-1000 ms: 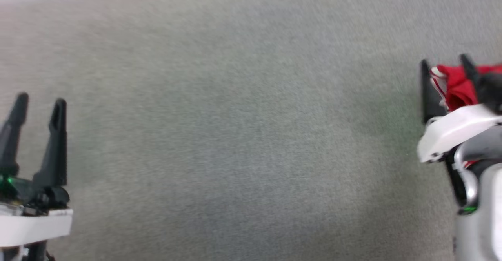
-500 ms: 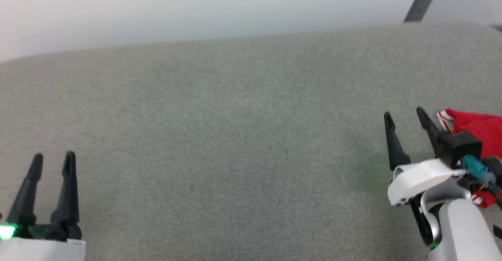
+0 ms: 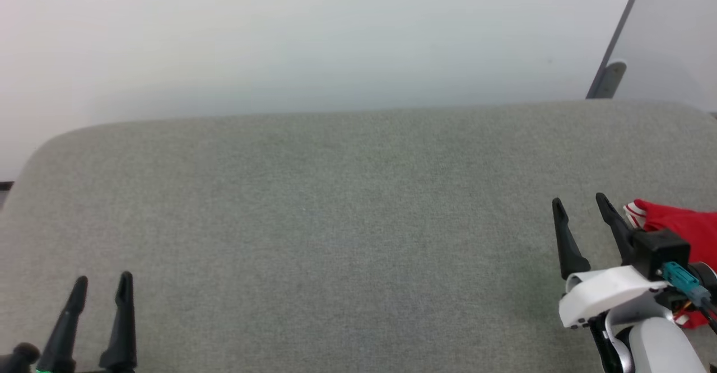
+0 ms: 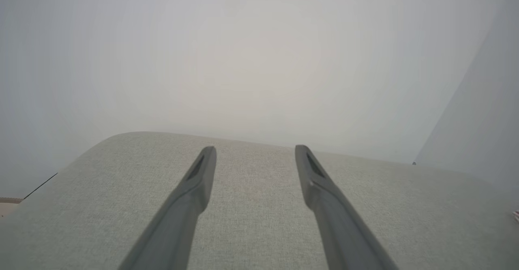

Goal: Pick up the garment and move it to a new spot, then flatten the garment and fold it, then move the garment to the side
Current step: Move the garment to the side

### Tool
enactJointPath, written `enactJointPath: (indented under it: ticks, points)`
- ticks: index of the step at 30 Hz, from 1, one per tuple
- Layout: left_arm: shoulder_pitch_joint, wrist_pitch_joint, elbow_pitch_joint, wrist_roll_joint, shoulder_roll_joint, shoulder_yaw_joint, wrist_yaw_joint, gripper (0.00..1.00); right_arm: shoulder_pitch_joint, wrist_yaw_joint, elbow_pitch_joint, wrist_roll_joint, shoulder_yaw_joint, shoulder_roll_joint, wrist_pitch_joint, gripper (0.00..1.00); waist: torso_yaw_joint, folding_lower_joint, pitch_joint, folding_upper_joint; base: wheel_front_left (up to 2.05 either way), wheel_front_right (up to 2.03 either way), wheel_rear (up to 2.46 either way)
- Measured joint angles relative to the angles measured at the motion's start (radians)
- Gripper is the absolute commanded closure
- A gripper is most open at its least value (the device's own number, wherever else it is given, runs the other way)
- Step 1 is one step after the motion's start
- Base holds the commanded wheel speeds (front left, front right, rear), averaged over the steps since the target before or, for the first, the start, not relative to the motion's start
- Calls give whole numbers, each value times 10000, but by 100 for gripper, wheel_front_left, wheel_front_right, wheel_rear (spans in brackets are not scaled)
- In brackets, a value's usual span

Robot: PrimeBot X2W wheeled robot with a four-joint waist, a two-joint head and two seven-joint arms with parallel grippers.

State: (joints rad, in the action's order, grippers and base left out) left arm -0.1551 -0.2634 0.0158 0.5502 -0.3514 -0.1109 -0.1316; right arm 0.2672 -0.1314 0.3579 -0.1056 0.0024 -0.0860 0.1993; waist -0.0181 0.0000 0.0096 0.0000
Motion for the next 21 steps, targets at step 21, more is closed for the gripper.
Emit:
enactJointPath:
  ticks: [21]
  points:
    - [-1085,0,859,-268,391,-464,0,0,-1925,0,-2383,-431,-399,-245,-326,0,127,0,-362,0,0,0,0]
